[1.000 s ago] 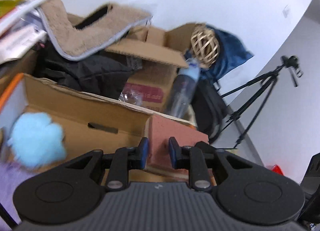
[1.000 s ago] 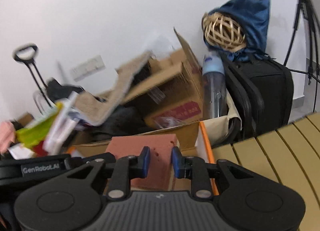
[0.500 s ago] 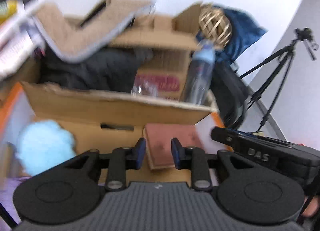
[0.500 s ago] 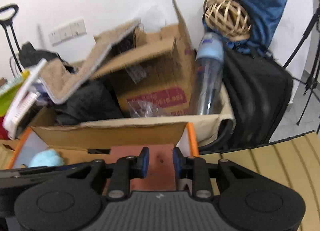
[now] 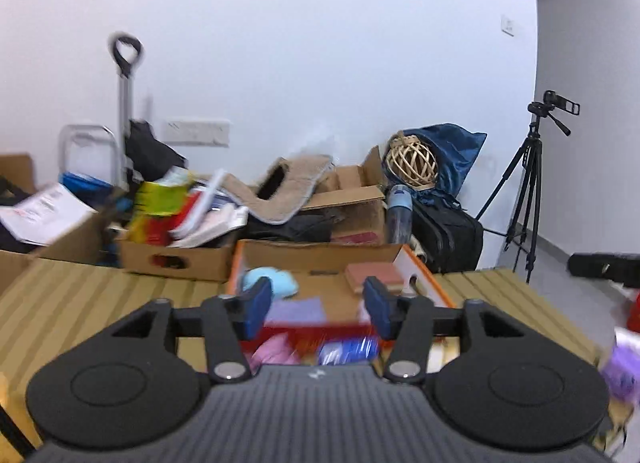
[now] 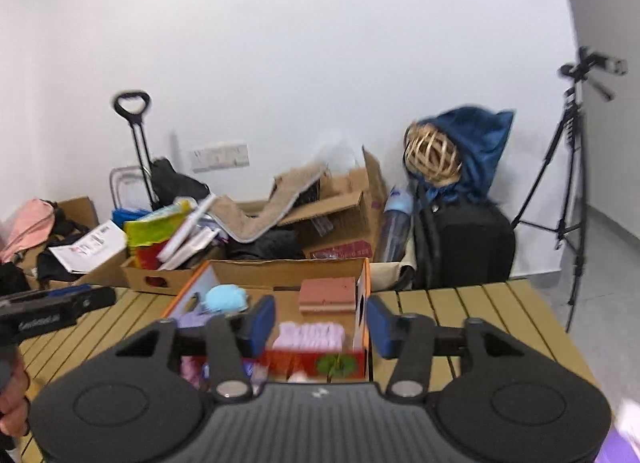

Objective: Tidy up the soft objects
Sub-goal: 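Withdraw both grippers back over the table, then grasp the wrapped snack packet with the left gripper while the right grasps the clear plastic bag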

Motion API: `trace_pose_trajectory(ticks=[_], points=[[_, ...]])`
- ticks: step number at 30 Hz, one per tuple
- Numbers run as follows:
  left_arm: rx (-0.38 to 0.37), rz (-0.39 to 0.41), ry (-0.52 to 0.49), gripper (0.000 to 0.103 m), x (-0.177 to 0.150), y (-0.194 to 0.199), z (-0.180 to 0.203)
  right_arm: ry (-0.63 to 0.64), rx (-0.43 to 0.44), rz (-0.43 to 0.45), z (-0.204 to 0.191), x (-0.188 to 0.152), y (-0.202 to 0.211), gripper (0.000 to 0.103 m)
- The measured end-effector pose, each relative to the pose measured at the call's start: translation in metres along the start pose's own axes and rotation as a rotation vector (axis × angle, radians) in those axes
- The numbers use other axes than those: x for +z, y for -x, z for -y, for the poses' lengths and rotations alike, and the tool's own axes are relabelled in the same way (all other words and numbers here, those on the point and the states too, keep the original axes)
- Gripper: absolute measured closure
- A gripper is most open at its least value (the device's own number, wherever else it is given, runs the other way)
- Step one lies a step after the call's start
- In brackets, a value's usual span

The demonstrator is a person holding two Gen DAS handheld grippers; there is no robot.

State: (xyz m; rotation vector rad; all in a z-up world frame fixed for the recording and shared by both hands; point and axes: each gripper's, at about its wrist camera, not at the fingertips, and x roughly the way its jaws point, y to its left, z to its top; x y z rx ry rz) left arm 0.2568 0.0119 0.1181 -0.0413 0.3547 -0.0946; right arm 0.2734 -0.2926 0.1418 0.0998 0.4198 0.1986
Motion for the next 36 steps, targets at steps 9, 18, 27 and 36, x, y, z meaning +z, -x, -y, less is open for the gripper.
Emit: trace_pose_trajectory(ticks=[9, 18, 27, 36], points=[[0.073, 0.009, 0.066, 0.031, -0.085, 0.171, 0.003, 0.030, 0.014, -0.002, -0.050, -0.132, 0.152, 0.043], [0.074, -0.022, 0.047, 0.030, -0.130, 0.224, 0.018, 0.107, 0.022, 0.012, -0.077, -0.187, 0.215, 0.032], [0.077, 0.000, 0.030, 0.027, -0.134, 0.232, 0.025, 0.080, 0.001, 0.044, -0.070, -0.192, 0.227, 0.032], [0.073, -0.033, 0.019, 0.025, -0.121, 0.193, 0.026, 0.040, -0.008, 0.006, -0.059, -0.180, 0.190, 0.032]])
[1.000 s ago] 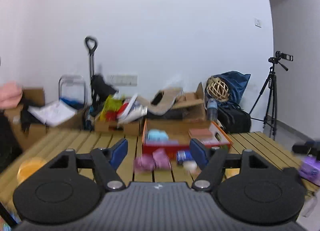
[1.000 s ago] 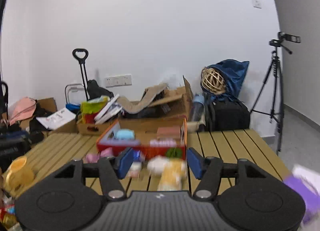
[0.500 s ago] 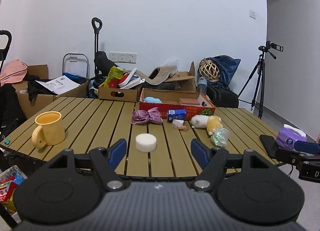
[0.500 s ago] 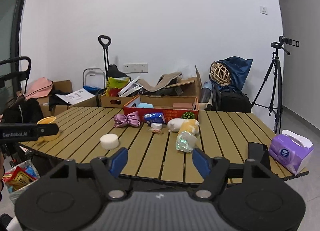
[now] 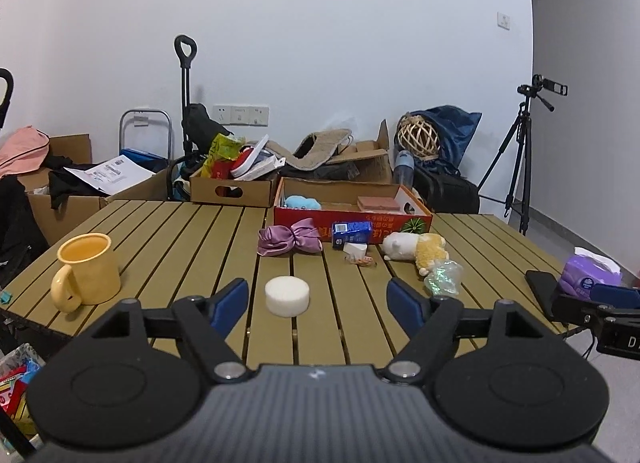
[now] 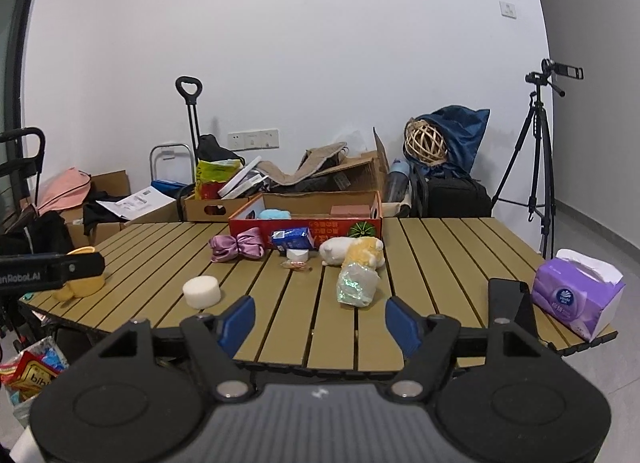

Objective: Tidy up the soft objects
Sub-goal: 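Grasp the wrapped snack packet with the left gripper while the right grasps the clear plastic bag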

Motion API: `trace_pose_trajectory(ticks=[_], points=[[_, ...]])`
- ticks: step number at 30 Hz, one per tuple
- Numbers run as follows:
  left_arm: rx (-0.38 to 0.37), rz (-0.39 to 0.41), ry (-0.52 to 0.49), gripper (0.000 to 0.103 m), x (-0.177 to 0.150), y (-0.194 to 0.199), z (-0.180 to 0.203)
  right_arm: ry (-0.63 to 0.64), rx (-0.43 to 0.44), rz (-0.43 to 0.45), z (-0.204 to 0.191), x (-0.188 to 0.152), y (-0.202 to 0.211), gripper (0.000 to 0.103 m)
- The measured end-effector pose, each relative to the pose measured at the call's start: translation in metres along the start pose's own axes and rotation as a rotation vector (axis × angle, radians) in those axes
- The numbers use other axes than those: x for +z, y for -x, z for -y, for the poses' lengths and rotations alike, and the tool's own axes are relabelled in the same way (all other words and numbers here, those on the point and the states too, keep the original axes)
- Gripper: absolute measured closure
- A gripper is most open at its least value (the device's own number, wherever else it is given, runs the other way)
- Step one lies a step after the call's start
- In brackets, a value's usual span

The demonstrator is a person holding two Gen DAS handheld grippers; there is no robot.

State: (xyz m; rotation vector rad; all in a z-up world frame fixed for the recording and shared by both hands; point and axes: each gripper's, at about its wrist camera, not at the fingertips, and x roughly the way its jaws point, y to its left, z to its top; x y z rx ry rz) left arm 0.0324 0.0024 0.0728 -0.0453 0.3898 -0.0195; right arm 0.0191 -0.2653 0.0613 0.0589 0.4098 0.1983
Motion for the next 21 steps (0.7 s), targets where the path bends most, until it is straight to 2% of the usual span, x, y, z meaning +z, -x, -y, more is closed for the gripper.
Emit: trace_pose_trajectory(ticks=[6, 13, 17, 21], points=[[-0.015, -0.028, -0.020, 0.025, 0.014, -0.056, 0.008, -0.040, -0.004, -0.022, 0.018, 0.018, -0.055, 0.032], [-0.067, -0.063, -0.031, 0.025, 0.031, -0.148, 0.027, -0.060, -0.017, -0.075, 0.037, 0.041, -0.149, 0.032], [-0.083, -0.087, -0.057, 0.025, 0.034, -0.197, 0.039, -0.072, -0.029, -0.125, 0.044, 0.043, -0.202, 0.033], [-0.091, -0.131, -0.040, 0.025, 0.031, -0.235, 0.038, -0.095, -0.039, -0.195, 0.049, 0.036, -0.245, 0.033]])
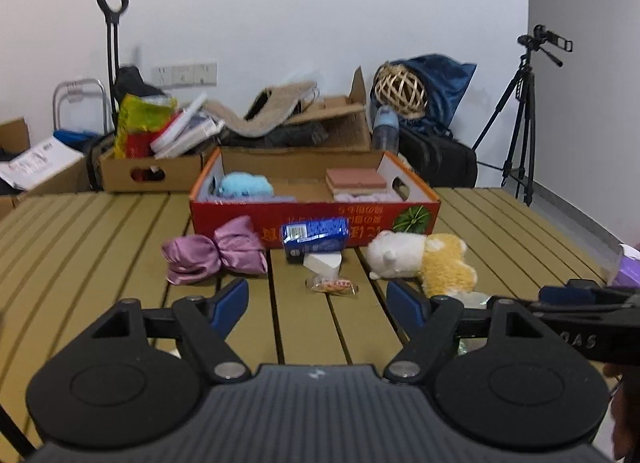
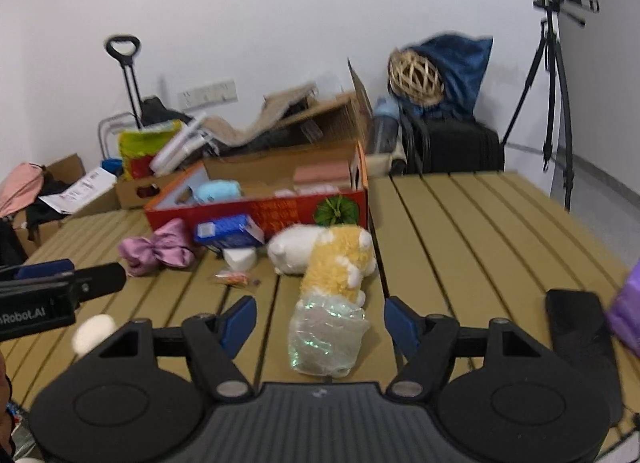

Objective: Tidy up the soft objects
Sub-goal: 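Grasp the wrapped snack packet with the left gripper while the right grasps the clear plastic bag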

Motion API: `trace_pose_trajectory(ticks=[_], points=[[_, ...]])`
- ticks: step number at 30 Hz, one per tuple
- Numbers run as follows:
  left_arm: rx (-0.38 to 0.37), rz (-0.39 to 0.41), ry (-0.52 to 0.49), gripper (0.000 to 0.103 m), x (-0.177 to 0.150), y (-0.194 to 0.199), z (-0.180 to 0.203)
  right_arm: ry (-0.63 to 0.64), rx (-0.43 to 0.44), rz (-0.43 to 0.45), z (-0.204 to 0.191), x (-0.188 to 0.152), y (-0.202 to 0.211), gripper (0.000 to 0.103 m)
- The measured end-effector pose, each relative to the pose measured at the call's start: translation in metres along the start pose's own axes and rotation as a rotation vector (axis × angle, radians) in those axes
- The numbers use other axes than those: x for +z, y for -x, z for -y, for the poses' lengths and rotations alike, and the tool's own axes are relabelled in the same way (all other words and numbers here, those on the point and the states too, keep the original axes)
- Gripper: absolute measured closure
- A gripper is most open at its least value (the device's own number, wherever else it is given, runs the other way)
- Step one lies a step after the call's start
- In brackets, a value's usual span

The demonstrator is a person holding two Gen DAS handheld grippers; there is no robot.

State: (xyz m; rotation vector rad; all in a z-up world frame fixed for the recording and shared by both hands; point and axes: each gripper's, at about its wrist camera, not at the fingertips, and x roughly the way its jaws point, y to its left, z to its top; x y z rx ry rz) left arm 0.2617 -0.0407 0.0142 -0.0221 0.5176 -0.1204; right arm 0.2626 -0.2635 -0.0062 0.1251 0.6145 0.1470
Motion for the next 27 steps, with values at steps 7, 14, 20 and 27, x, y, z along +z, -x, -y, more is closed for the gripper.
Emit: trace_pose_trajectory(ticks=[7, 14, 20, 27], points=[[-0.008, -0.129, 0.000, 0.026, 0.005, -0.090, 0.007, -0.013, -0.022, -0.085, 0.004, -0.009, -0.055, 0.047], [0.022, -0.195, 0.006, 0.041, 0.004, -0.159, 0.011, 0.016, 0.001, -0.082, 0.002, -0.014, -0.061, 0.057], [0.003, -0.172, -0.020, 0.062, -0.005, -0.161, 0.016, 0.030, 0.018, -0.080, 0.004, -0.015, -0.062, 0.061], [-0.004, -0.174, 0.081, 0.064, -0.007, -0.120, 0.008, 0.044, 0.027, -0.082, 0.001, -0.014, -0.043, 0.067]])
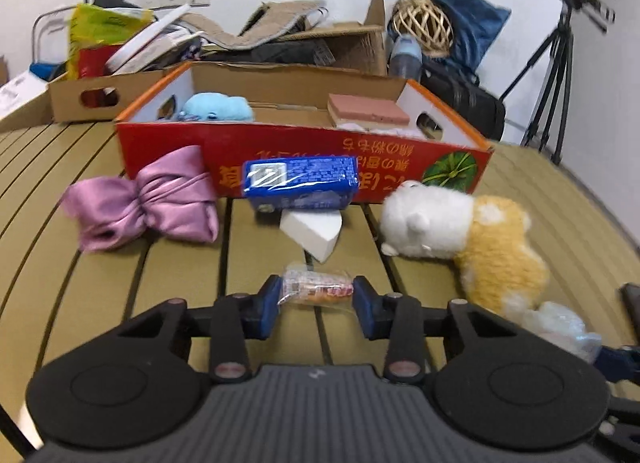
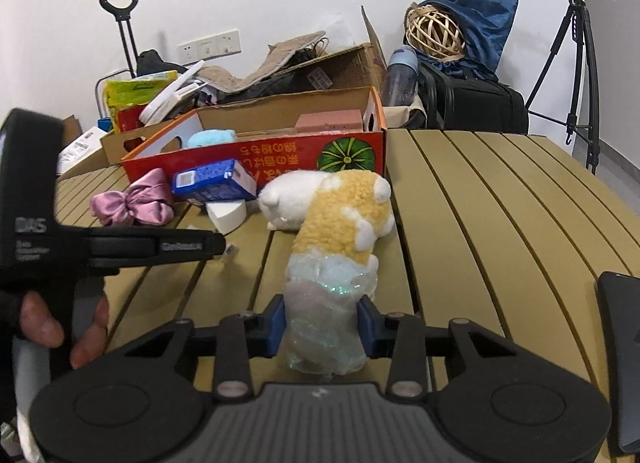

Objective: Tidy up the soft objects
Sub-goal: 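Lift the snack packet and plastic bag with both grippers and carry them over the box, then lower both items into the box and open both grippers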

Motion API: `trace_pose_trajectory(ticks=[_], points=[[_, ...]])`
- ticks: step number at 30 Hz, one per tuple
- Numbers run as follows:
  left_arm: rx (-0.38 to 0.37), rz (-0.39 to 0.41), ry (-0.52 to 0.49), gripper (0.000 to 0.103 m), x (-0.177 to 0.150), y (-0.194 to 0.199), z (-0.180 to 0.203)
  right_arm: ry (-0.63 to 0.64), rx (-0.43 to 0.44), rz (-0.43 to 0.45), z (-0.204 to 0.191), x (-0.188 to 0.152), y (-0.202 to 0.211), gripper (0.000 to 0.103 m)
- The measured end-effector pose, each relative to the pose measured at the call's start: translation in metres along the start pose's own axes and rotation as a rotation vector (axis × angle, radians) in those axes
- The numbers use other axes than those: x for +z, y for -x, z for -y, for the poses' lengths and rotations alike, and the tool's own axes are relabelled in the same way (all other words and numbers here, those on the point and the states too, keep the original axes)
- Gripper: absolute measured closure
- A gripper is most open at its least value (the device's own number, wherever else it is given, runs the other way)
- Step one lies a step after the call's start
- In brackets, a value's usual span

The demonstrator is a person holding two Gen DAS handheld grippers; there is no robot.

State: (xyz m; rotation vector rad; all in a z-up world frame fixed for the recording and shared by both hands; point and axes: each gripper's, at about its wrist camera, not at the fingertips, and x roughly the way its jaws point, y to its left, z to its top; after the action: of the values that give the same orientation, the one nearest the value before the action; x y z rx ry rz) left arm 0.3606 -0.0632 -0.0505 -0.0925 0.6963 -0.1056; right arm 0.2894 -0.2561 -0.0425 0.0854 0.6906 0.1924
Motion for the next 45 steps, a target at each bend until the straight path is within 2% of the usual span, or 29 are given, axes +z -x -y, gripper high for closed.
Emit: trace_pose_trajectory(ticks=[7, 15, 20, 26, 31, 33, 35, 40, 43, 45], points=[[0.008, 0.029, 0.025, 0.064, -0.024, 0.089, -0.013, 0.000, 0.013, -0.008, -0.008, -0.017, 0.044, 0.071], [0.024, 0.126, 0.032, 0.064, -0.023, 0.173, -0.026, 0.023, 0.043, 0.073, -0.027, -0.017, 0.104, 0.071], [0.016, 0.175, 0.027, 0.064, -0.019, 0.200, -0.026, 0.039, 0.068, 0.136, -0.039, -0.007, 0.131, 0.071], [-0.015, 0.217, 0.026, 0.064, 0.001, 0.202, -0.024, 0.050, 0.100, 0.162, -0.042, 0.013, 0.135, 0.071], [-0.103, 0.266, 0.006, 0.063, 0.058, 0.170, -0.018, 0.032, 0.164, 0.194, -0.026, 0.069, 0.111, 0.071], [-0.136, 0.248, 0.008, 0.063, 0.083, 0.141, -0.014, 0.012, 0.175, 0.188, -0.015, 0.096, 0.091, 0.071], [-0.139, 0.218, -0.005, 0.063, 0.106, 0.109, -0.008, -0.029, 0.185, 0.170, 0.000, 0.128, 0.062, 0.071], [-0.192, 0.098, 0.067, 0.063, 0.159, 0.008, -0.002, -0.089, 0.170, 0.107, 0.032, 0.198, -0.030, 0.071], [-0.215, -0.025, 0.144, 0.063, 0.180, -0.063, -0.004, -0.033, 0.083, 0.040, 0.042, 0.222, -0.098, 0.071], [-0.208, -0.094, 0.187, 0.063, 0.187, -0.109, -0.007, 0.006, 0.061, -0.002, 0.044, 0.231, -0.138, 0.071]])
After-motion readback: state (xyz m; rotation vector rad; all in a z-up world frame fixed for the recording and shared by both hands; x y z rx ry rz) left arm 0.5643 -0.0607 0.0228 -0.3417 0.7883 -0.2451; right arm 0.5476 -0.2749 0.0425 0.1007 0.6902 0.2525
